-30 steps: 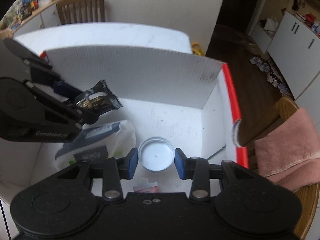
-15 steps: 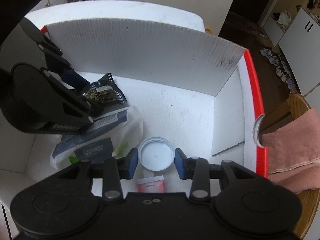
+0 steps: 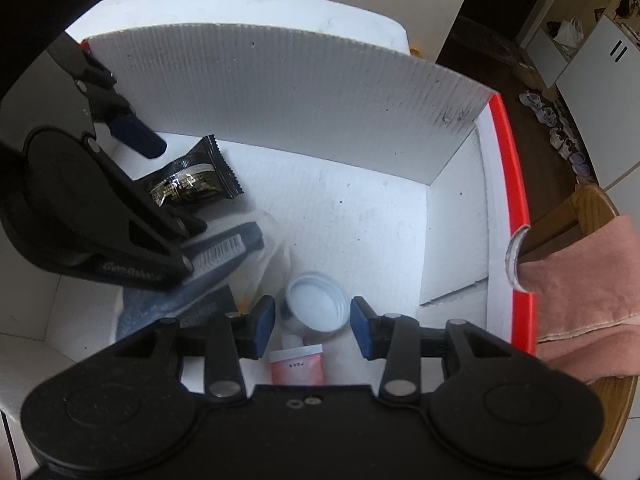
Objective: Organize objects
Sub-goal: 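Open the left tool to release the packet while the right tool releases the lid, then withdraw both tools from the shoebox toward the remaining items, then grasp the green-and-white marker with the left tool while the right tool grasps the yellow toy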
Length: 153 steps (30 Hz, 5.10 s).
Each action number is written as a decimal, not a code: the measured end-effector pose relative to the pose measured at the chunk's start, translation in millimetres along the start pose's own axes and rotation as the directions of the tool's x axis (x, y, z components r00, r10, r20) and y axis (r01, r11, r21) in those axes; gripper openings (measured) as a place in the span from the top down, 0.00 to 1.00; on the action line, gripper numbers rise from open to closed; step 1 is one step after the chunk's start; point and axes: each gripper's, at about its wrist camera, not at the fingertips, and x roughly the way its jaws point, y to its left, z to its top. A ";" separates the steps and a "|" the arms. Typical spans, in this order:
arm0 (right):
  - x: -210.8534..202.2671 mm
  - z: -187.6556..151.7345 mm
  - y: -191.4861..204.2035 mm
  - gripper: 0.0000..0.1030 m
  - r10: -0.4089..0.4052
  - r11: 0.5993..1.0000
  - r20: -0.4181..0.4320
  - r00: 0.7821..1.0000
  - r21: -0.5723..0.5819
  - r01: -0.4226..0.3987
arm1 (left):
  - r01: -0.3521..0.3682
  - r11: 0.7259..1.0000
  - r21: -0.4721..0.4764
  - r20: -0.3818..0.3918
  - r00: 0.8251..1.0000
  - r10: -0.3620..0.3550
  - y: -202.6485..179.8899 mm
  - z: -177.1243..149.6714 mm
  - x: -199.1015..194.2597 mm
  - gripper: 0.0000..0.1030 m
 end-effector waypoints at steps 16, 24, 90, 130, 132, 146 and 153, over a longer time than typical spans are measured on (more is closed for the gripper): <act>-49.8 -16.3 0.7 0.49 -0.019 1.000 0.113 0.993 0.008 0.018 | 0.055 0.998 -0.016 0.123 0.991 -0.052 -2.0 -23.2 -47.9 0.37; -89.0 -24.5 3.7 0.46 0.002 0.997 0.208 0.978 0.069 -0.016 | 0.101 0.994 -0.034 0.223 0.971 -0.091 0.0 -40.7 -87.9 0.37; -122.2 -13.0 279.4 0.03 0.091 0.972 0.360 0.929 0.170 -0.161 | 0.205 0.938 -0.280 0.555 0.832 -0.016 208.5 -389.2 -150.7 0.01; -16.8 39.8 292.2 0.11 0.080 0.970 0.180 0.980 0.214 -0.119 | 0.133 0.983 -0.124 0.448 0.892 -0.064 212.7 -423.0 -45.9 0.30; -14.6 40.9 290.5 0.11 0.090 0.966 0.179 0.980 0.224 -0.129 | 0.130 0.985 -0.110 0.446 0.892 -0.068 208.9 -422.0 -47.5 0.38; -17.6 36.4 289.6 0.40 0.163 0.946 0.211 0.964 0.243 -0.214 | 0.111 0.989 -0.098 0.408 0.911 -0.061 180.2 -424.4 -59.1 0.76; -22.7 29.2 287.2 0.53 0.166 0.939 0.229 0.959 0.259 -0.224 | 0.130 0.978 -0.164 0.391 0.919 -0.056 177.8 -429.2 -64.1 0.79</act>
